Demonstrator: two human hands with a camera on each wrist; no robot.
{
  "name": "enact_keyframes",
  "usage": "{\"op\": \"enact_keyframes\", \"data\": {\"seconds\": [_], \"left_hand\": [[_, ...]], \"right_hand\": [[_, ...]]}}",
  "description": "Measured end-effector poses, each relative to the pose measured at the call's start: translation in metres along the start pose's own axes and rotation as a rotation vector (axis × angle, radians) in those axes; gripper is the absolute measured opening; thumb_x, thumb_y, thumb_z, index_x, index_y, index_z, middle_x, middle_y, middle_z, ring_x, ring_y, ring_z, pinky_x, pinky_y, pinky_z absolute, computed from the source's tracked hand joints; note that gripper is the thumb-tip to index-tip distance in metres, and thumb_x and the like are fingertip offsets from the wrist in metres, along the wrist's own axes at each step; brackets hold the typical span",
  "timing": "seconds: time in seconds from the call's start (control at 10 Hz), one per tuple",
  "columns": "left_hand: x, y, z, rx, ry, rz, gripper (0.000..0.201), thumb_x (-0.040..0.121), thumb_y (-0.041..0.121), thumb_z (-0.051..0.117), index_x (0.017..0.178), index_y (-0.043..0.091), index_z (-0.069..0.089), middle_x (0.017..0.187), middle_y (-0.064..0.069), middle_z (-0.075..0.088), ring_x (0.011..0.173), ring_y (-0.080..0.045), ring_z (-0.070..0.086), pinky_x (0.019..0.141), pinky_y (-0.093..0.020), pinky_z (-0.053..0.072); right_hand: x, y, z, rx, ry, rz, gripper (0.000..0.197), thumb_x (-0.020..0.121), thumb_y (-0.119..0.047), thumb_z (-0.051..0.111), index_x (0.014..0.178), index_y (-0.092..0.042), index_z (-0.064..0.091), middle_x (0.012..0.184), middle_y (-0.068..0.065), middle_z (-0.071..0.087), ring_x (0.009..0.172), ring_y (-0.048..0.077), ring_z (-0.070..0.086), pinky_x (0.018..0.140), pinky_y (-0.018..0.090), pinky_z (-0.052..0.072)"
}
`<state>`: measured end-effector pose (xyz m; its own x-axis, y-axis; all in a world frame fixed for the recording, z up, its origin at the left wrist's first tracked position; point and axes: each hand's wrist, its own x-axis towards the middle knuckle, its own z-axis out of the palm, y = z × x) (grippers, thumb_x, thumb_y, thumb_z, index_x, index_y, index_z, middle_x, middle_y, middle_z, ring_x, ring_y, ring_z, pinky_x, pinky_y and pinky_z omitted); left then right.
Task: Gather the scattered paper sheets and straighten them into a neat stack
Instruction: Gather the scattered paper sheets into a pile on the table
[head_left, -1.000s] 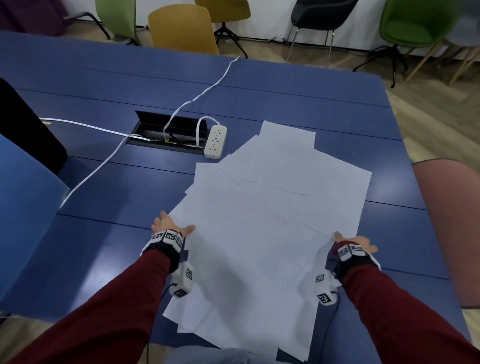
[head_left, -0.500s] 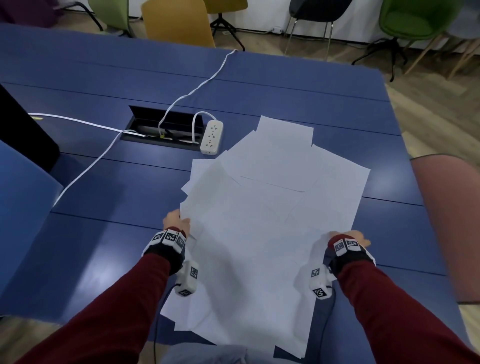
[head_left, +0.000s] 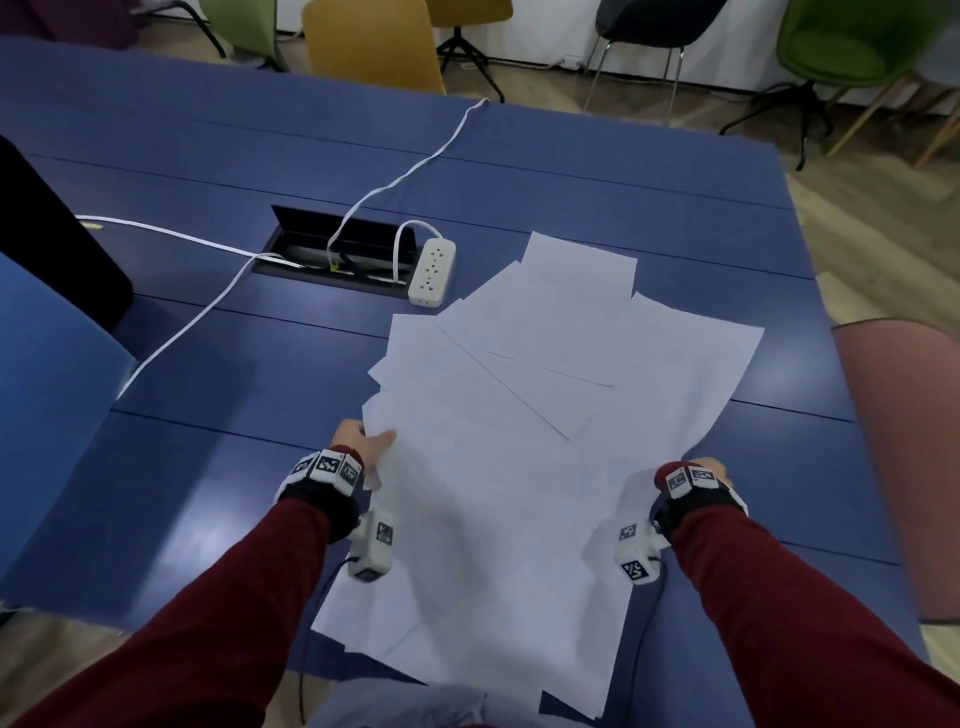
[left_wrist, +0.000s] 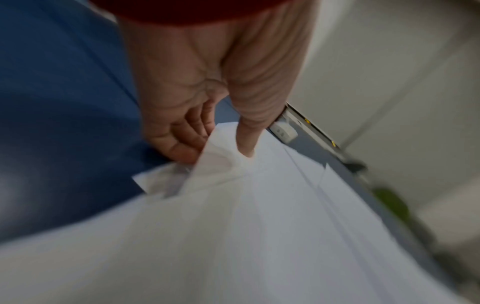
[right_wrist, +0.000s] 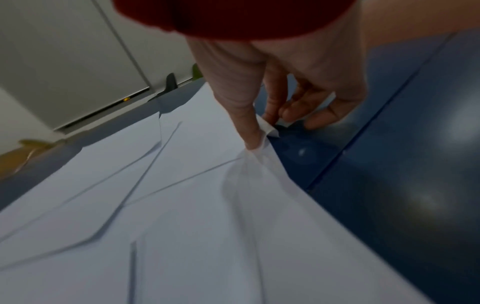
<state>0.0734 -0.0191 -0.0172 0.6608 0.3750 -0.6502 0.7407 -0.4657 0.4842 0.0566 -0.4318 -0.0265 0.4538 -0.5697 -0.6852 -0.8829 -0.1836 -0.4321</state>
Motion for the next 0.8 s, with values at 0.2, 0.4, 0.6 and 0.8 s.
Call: {"op": "enact_keyframes", "data": {"seconds": [0.2, 0.4, 0.6, 0.8], "left_hand": [[-0.016, 0.005, 0.031, 0.292, 0.148, -0.121, 0.108, 0.054, 0.051, 0.082, 0.133, 0.000, 0.028, 0.140, -0.019, 0.029, 0.129, -0.038, 0.038, 0.105, -0.045, 0.038], [-0.029, 0.002, 0.042, 0.225, 0.226, -0.153, 0.100, 0.052, 0.037, 0.087, 0.127, 0.001, 0.032, 0.137, -0.024, 0.030, 0.119, -0.038, 0.045, 0.100, -0.042, 0.043], [-0.029, -0.007, 0.036, 0.140, 0.155, -0.110, 0.090, 0.060, 0.028, 0.085, 0.126, 0.000, 0.031, 0.134, -0.024, 0.036, 0.113, -0.037, 0.053, 0.086, -0.038, 0.047], [-0.029, -0.012, 0.026, 0.085, 0.036, -0.062, 0.057, 0.071, 0.024, 0.077, 0.117, 0.000, 0.054, 0.127, -0.018, 0.059, 0.117, -0.032, 0.057, 0.093, -0.035, 0.047]], "right_hand": [[-0.011, 0.014, -0.002, -0.125, -0.015, -0.051, 0.045, 0.082, -0.012, 0.061, 0.125, 0.001, 0.054, 0.118, 0.020, 0.058, 0.109, 0.033, 0.059, 0.079, 0.031, 0.044], [0.010, 0.048, -0.013, -0.499, -0.299, 0.001, 0.037, 0.046, -0.019, 0.078, 0.075, -0.003, 0.062, 0.054, 0.011, 0.069, 0.051, 0.019, 0.070, 0.055, 0.026, 0.059], [-0.035, 0.040, -0.007, -0.542, -0.369, -0.121, 0.037, 0.067, -0.026, 0.082, 0.096, -0.012, 0.063, 0.100, 0.005, 0.067, 0.092, 0.025, 0.063, 0.076, 0.031, 0.054], [-0.056, 0.037, 0.040, -0.508, -0.229, -0.341, 0.073, 0.078, -0.024, 0.074, 0.138, -0.001, 0.040, 0.142, 0.011, 0.047, 0.131, 0.029, 0.046, 0.108, 0.032, 0.036]]}}
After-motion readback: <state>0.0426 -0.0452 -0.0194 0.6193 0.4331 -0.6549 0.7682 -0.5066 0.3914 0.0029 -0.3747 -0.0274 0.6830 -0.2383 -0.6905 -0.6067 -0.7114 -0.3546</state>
